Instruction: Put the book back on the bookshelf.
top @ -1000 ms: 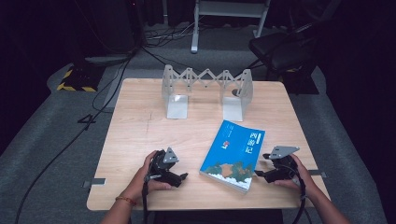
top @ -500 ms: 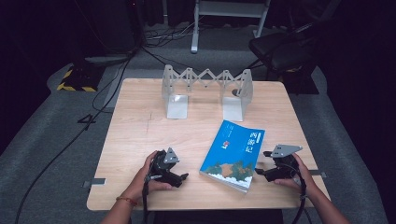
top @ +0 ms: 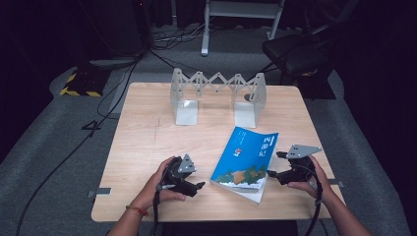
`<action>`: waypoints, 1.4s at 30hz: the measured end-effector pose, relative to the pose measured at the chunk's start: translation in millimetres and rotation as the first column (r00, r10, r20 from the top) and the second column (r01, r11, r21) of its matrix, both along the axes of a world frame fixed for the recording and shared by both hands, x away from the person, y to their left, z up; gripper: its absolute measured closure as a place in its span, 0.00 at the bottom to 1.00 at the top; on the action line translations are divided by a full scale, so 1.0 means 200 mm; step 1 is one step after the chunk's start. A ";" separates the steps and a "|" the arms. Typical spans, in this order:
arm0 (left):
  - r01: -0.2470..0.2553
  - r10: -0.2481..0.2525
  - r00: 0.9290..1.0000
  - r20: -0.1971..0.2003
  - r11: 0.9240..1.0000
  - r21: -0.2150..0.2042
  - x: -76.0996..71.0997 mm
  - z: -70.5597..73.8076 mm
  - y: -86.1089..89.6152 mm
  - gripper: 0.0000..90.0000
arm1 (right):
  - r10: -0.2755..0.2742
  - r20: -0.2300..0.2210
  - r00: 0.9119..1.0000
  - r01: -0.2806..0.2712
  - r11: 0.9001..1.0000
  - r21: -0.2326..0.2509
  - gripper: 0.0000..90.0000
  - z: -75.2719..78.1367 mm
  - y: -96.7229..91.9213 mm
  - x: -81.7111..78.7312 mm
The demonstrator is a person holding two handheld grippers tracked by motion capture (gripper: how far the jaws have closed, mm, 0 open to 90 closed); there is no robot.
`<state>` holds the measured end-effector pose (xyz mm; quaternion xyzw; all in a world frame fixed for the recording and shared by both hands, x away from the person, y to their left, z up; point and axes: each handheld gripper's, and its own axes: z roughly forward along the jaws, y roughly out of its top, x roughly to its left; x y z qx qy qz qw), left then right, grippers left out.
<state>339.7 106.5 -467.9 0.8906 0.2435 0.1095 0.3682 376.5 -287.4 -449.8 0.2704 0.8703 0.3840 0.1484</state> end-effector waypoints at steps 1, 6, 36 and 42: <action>0.008 -0.008 1.000 0.009 1.000 -0.006 -0.01 0.01 -0.02 0.22 | -0.002 0.000 1.000 0.002 1.000 0.003 0.19 0.01 0.00 0.00; 0.079 -0.078 0.997 0.010 0.996 -0.049 -0.03 0.03 -0.19 0.24 | -0.010 0.006 1.000 0.010 1.000 0.014 0.19 0.03 0.02 0.01; 0.050 -0.031 0.994 0.103 0.980 -0.191 -0.04 0.04 -0.48 0.85 | -0.056 -0.002 0.998 0.056 0.990 0.130 0.17 0.08 0.07 0.10; 0.082 -0.066 0.992 0.105 0.984 -0.160 -0.02 0.06 -0.44 0.86 | -0.008 0.029 1.000 0.003 0.989 0.150 0.27 0.10 0.00 0.04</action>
